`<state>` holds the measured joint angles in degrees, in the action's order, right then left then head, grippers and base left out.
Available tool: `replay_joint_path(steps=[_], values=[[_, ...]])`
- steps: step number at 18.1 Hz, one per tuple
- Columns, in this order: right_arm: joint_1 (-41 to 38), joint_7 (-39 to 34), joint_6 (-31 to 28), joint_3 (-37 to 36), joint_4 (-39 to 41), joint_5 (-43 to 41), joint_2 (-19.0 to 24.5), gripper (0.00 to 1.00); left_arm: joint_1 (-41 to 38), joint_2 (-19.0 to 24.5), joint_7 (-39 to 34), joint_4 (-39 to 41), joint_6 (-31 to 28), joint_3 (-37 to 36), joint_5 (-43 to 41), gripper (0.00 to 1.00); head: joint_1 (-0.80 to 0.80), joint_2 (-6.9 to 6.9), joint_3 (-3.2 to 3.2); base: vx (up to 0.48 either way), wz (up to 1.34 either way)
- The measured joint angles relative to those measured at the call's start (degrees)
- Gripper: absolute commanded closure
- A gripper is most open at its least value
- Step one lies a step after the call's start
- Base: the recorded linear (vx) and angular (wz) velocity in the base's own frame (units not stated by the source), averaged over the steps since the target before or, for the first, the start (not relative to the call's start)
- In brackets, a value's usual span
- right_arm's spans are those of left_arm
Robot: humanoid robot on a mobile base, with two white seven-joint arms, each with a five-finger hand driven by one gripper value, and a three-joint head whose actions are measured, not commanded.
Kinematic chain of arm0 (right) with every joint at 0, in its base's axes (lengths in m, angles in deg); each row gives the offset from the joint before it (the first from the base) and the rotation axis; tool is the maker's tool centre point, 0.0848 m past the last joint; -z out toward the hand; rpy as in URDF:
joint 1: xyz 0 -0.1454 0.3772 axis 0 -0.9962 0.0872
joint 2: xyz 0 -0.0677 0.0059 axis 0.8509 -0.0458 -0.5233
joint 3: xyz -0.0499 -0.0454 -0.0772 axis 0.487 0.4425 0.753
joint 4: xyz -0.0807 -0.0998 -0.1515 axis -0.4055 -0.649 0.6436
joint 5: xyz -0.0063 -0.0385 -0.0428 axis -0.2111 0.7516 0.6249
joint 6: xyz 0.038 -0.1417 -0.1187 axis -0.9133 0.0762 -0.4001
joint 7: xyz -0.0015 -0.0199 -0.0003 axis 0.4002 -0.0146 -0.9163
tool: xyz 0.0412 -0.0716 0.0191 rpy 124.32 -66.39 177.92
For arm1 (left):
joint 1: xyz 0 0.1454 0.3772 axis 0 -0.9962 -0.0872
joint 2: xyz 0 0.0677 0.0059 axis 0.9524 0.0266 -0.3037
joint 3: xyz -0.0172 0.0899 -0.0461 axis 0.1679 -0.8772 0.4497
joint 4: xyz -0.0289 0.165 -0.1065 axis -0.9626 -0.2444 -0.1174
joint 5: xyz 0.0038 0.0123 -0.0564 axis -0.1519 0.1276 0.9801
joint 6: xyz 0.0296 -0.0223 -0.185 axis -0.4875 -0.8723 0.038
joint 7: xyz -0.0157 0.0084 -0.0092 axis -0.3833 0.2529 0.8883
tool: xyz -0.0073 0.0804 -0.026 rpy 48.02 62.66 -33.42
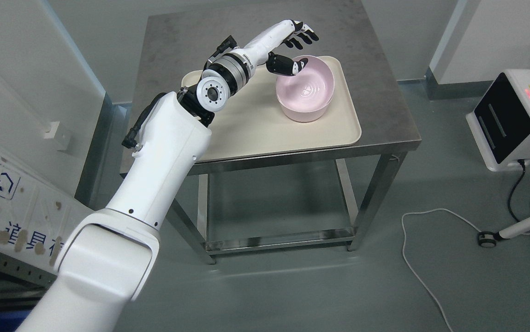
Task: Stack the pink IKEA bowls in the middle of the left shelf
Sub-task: 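Lower the bowl into the farther bowl and release it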
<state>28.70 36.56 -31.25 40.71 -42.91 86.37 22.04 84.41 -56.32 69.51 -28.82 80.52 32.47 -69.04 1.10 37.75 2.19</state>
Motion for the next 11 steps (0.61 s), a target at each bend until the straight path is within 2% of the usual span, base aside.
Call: replay_joint_path(steps=[2,4,7,11], values=[[0.0,0.0,0.0,0.0,0.0,0.0,0.0,0.0,-0.3,-0.1,-0.2,-0.1,-0.3,3.0,0.2,0.03,0.0,0.0,0.0,0.0,0.0],[0.0,0.0,0.0,0.0,0.0,0.0,0.0,0.0,-0.6,-0.1,-0.2,0.2,0.3,6.9,1.6,0.02,0.0,0.0,0.0,0.0,0.0],[0.0,0.0,0.0,0.0,0.0,0.0,0.0,0.0,-2.1,-0.1,2.4,2.7,1.0,13.0,10.1,0.02,0.0,0.0,0.0,0.0,0.0],[0.0,-0.1,0.0,0.0,0.0,0.0,0.0,0.0,-10.5,-0.2,13.6,11.4,2.3,17.5,18.7,0.02,0.0,0.05,0.0,0.0,0.0]])
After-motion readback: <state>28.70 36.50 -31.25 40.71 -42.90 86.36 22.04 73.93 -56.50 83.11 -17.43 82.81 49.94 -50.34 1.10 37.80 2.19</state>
